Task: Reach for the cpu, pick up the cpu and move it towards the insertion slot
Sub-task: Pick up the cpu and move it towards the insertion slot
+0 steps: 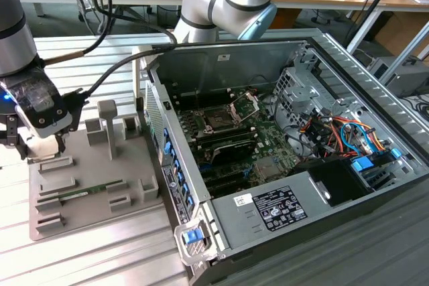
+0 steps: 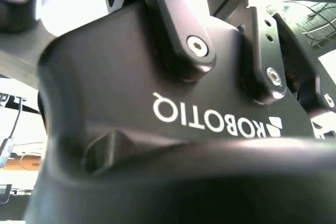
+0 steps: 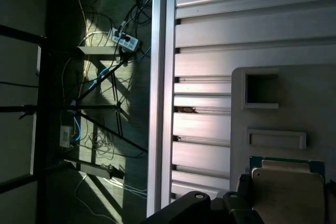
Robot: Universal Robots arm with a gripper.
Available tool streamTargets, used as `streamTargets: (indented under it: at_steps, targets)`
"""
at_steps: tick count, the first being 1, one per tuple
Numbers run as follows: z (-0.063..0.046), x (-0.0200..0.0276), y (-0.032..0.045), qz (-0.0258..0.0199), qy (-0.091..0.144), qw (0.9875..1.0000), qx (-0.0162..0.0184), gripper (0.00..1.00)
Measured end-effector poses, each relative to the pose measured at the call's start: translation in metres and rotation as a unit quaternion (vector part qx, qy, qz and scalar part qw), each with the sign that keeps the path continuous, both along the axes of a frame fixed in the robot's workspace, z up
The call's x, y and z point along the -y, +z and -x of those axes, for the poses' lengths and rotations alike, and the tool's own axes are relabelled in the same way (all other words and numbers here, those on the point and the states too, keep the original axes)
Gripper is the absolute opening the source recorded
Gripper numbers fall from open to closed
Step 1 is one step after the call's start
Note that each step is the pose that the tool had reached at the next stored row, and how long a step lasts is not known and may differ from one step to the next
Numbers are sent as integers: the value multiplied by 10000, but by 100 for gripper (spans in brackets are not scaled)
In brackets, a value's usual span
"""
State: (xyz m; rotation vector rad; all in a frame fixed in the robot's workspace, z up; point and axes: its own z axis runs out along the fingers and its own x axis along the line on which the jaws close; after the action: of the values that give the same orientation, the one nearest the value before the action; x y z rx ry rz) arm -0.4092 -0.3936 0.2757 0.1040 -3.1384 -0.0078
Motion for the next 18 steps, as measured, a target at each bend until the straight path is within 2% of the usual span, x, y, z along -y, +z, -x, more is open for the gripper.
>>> streamTargets:
  at_steps: [6,15,18]
  targets:
    - [0,0,71,0,0,10000,0,55]
    - [0,0,235,0,0,10000,0,55]
    - [0,0,268,0,0,10000,0,55]
